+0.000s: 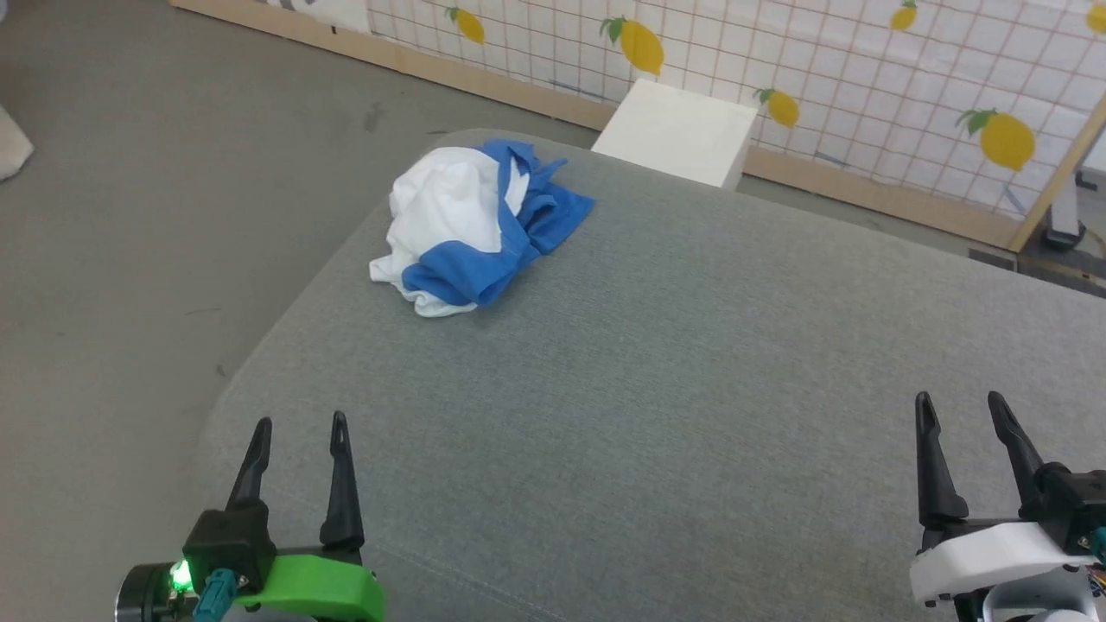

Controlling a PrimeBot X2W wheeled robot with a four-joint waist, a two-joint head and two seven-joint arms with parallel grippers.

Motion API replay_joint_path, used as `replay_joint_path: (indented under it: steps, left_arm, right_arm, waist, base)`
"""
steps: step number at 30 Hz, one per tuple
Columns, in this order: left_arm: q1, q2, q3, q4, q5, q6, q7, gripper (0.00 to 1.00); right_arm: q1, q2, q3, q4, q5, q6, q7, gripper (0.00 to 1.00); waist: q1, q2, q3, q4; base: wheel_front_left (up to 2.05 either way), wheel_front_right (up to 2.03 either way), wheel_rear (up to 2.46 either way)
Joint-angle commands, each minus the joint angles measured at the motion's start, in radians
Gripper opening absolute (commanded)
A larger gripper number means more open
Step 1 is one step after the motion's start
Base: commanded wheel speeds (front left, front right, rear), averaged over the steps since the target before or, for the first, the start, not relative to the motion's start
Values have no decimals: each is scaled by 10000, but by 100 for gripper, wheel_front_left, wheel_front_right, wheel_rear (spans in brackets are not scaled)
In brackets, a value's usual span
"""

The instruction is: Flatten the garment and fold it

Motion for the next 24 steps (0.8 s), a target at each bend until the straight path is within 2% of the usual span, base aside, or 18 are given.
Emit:
replay_joint_path:
  steps: [1,24]
  left_arm:
    - [132,-38,12,-65,-28,23,-122,100]
    - [500,-47,-33,-298,-226,85,-595,100]
  right_arm:
    - [78,16,-63,57,95,-12,-147,100]
    - [195,21,-326,278,270,-14,-617,100]
  waist:
    - [0,0,-95,154]
    - [0,0,-238,1000]
  base:
    - [0,0,0]
    - [0,0,0]
